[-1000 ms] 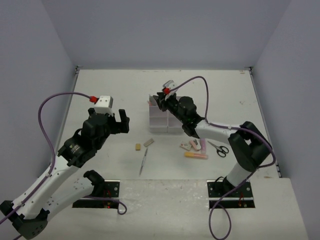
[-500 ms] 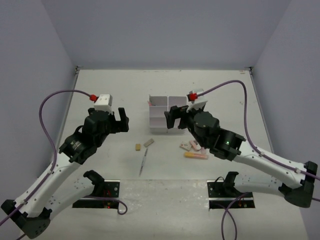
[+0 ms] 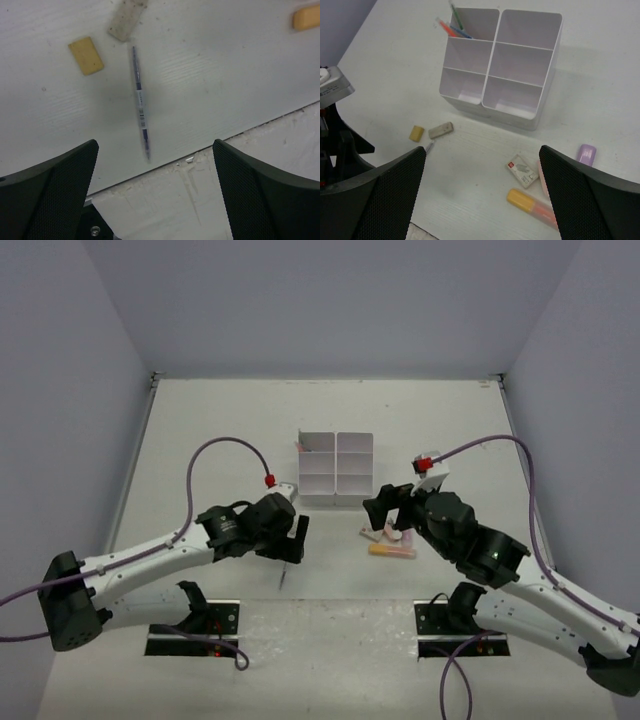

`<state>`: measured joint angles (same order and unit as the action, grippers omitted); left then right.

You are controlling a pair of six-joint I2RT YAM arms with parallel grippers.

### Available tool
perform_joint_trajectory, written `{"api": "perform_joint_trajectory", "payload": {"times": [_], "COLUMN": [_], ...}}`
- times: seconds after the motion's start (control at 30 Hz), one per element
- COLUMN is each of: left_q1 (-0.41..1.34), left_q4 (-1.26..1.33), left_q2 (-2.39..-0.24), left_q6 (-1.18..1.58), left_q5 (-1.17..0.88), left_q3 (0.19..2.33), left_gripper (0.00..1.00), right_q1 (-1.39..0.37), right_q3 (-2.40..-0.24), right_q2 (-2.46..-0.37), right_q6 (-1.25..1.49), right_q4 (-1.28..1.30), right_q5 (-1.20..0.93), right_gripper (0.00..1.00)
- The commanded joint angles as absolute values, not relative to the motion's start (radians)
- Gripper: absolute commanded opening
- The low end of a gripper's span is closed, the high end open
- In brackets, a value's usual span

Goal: Sort the stationery into containers
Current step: Pick up the pen from the center of the board.

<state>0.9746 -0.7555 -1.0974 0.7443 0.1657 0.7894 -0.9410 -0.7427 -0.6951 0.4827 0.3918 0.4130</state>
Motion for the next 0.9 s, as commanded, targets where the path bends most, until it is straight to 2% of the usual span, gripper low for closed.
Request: {"api": "perform_joint_trajectory", "payload": {"times": [0.0, 0.07, 0.2, 0.27, 0.37, 0.47, 0.73, 0.77, 0.87], "left_q1": [1.051, 1.079, 1.080, 1.080, 1.080, 1.080, 1.078, 1.078, 1.078], "left_q4": [-0.773, -0.732, -0.665, -0.636, -0.626, -0.619, -0.640, -0.640, -0.644], "left_q2": [-1.193, -1.266, -1.365, -1.427, -1.502, -1.528, -1.550, -1.551, -1.549], "left_q6": [0.884, 0.899, 0.857, 0.823, 0.805, 0.800, 0.765, 0.762, 0.762], "left_q5": [0.271, 0.275, 0.245, 0.244, 0.255, 0.262, 0.279, 0.278, 0.264], "left_q3": [0.799, 0.785, 0.798, 0.810, 0.828, 0.834, 0.839, 0.839, 0.836], "left_gripper": [0.95, 0.87, 0.78, 0.68, 0.60, 0.59, 0.44, 0.40, 0.15], "right_q1": [-0.931, -0.920, -0.889, -0.885, -0.884, -0.885, -0.884, -0.884, -0.884], "right_q3": [-0.718, -0.699, -0.673, -0.655, -0.645, -0.646, -0.650, -0.649, -0.644], "right_q2": [-0.689, -0.669, -0.631, -0.624, -0.631, -0.660, -0.688, -0.686, -0.680], "right_q6": [0.500, 0.491, 0.476, 0.470, 0.462, 0.457, 0.446, 0.446, 0.442], "right_q4": [0.405, 0.403, 0.388, 0.373, 0.351, 0.347, 0.331, 0.330, 0.327], "right_q5": [0.402, 0.409, 0.404, 0.388, 0.363, 0.355, 0.354, 0.353, 0.357], "right_gripper": [0.98, 0.98, 0.97, 0.96, 0.95, 0.94, 0.93, 0.93, 0.93]}}
